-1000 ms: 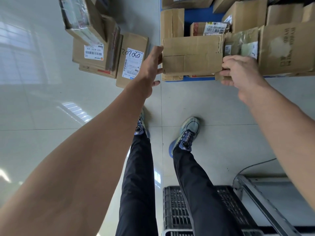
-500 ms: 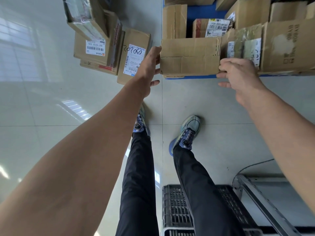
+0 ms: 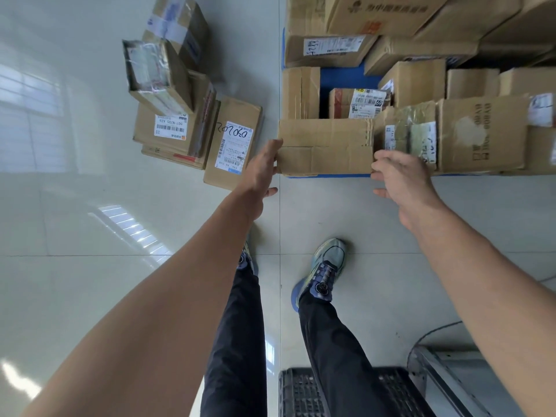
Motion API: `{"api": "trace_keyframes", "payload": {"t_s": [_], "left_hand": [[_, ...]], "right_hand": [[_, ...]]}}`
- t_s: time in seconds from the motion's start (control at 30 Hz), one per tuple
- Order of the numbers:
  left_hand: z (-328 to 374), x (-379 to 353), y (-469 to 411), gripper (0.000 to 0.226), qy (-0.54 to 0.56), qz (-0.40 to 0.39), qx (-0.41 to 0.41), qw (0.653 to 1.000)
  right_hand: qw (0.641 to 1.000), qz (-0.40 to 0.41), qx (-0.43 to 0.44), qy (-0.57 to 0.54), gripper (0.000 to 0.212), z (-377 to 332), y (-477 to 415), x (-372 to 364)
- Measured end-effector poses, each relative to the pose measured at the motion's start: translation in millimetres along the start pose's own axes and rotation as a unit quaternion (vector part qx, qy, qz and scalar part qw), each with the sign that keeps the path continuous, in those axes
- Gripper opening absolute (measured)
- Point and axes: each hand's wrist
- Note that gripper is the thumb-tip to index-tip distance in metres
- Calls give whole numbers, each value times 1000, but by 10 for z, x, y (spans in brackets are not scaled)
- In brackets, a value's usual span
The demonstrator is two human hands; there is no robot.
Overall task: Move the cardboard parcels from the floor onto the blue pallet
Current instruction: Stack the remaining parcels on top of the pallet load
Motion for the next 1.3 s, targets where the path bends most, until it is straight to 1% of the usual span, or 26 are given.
{"api": "trace_keyframes", "payload": {"t_s": [0.13, 0.2, 0.27, 0.33, 0.43, 0.57, 0.63, 0.73, 0.77, 0.87, 1.0, 1.13, 1.2, 1.23, 1.27, 1.3], "left_hand": [[62, 38, 98, 50, 5, 14, 1, 1000], [127, 104, 193, 39, 12, 22, -6, 1000], [205, 208, 286, 30, 9, 31, -18, 999], [281, 370, 356, 30, -6, 47, -33, 998], [377, 702, 439, 33, -37, 69, -49, 996], [464, 1223, 492, 36, -3, 108, -42, 993], [496, 1495, 474, 34, 24, 131, -37, 990], [534, 1857, 400, 49, 52, 151, -22, 987], [560, 1962, 374, 50, 61, 152, -23, 986], [650, 2193, 248, 41, 82, 144, -26, 986], [787, 2350, -51, 46, 110, 126, -11, 986], [954, 2393, -286, 42, 131, 99, -32, 986], [1022, 2399, -394, 41, 132, 111, -28, 985], [1050, 2402, -436, 35, 122, 122, -19, 985], [1068, 2410, -469, 27, 107, 132, -10, 985], [1082, 2415, -490, 20, 92, 136, -7, 986]], "right_hand": [[999, 34, 10, 4, 33, -84, 7, 50], [999, 36, 20, 13, 34, -172, 40, 55], [997, 33, 48, 48, 33, -299, 98, 20], [993, 18, 84, 82, 33, -474, 163, -93], [990, -11, 114, 86, 37, -785, 239, -396], [988, -54, 126, 78, 39, -1165, 285, -973], [986, -78, 121, 83, 38, -1318, 286, -1305], [983, -109, 111, 99, 40, -1506, 290, -1770], [982, -120, 108, 101, 39, -1571, 308, -1903], [979, -146, 100, 99, 45, -1719, 335, -2230], [978, -171, 88, 79, 53, -1849, 290, -2547], [982, -180, 45, 32, 53, -1945, 206, -2787], [981, -188, 35, 19, 49, -1970, 181, -2881], [981, -192, 31, 16, 45, -1972, 169, -2916], [980, -195, 26, 15, 38, -1972, 162, -2944], [980, -198, 24, 10, 25, -1959, 142, -2967]]}}
Point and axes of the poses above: each hand's wrist, its own y-axis away from the middle knuckle, its own x-axis out of the back of the hand, z = x × y, and after that the axes turned 3 degrees about x, right-handed
